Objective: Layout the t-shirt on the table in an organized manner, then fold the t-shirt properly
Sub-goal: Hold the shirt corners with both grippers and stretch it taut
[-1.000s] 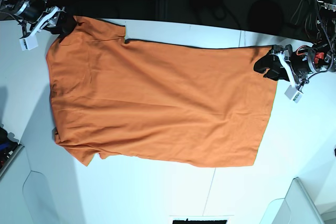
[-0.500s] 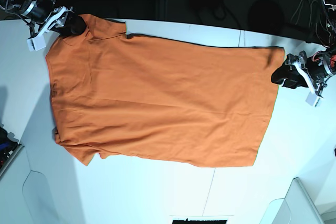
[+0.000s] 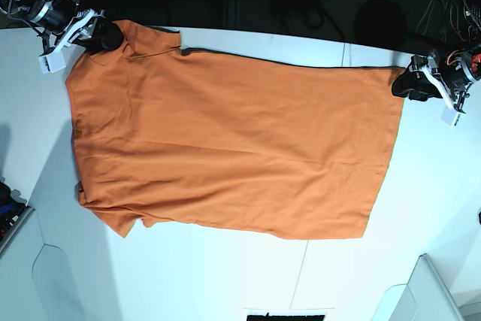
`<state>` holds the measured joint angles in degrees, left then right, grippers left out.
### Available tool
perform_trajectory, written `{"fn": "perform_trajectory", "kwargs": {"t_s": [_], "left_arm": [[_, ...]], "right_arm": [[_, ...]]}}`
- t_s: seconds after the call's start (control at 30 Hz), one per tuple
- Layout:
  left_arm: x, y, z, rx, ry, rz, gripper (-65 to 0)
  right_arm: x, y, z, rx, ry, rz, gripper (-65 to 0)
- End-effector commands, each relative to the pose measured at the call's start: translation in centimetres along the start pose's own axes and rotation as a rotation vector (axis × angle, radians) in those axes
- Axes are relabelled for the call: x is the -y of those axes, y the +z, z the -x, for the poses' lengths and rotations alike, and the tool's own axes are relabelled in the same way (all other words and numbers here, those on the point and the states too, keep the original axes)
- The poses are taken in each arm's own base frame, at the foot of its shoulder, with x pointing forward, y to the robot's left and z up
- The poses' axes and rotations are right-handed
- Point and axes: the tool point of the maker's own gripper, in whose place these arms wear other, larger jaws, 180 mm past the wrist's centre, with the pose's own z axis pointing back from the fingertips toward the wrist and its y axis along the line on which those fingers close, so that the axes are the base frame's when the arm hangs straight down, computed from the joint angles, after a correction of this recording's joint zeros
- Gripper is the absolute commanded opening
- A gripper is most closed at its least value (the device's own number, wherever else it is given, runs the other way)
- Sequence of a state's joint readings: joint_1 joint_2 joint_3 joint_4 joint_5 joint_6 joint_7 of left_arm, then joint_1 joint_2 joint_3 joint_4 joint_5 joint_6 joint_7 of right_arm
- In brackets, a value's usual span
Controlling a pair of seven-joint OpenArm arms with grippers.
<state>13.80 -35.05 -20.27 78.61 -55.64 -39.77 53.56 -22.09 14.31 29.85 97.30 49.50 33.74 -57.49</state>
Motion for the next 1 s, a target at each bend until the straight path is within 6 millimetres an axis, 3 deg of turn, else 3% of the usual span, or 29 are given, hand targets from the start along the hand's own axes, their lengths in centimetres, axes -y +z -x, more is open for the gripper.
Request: {"fn": "perform_trajectory", "kwargs": {"t_s": [0.0, 0.17, 0.3, 0.33, 0.47, 0.7, 0.97], "left_arm": [[0.0, 0.2, -0.1, -0.013, -0.011, 0.001, -22.5], [1.0, -0.7, 0.9, -0.029, 0.01, 0.028, -24.3], [1.4, -1.0, 1.2, -0.042, 0.006, 0.038, -45.7], [1.5, -1.0, 1.2, -0.042, 0.005, 0.041, -49.2], [1.7, -1.0, 0.8, -0.021, 0.014, 0.054, -63.7], [0.9, 0.4, -1.1, 0.012, -0.001, 0.055, -65.0], [0.3, 1.4, -5.0, 0.117, -0.036, 0.043, -65.0]], "right_arm": [[0.0, 0.4, -0.5, 0.005, 0.025, -0.002, -33.4], [-0.7, 0.1, -0.3, -0.001, 0.018, -0.033, -33.6], [-1.0, -0.1, -0.2, -0.007, 0.021, -0.041, -35.4], [-1.0, -0.1, -0.2, -0.007, 0.022, -0.041, -39.3], [-0.9, 0.0, -0.3, -0.005, 0.02, -0.036, -65.0], [-0.3, 1.0, -1.4, 0.047, 0.004, -0.023, -65.0], [1.0, 2.1, -7.2, 0.192, 0.049, 0.017, -65.0]]}}
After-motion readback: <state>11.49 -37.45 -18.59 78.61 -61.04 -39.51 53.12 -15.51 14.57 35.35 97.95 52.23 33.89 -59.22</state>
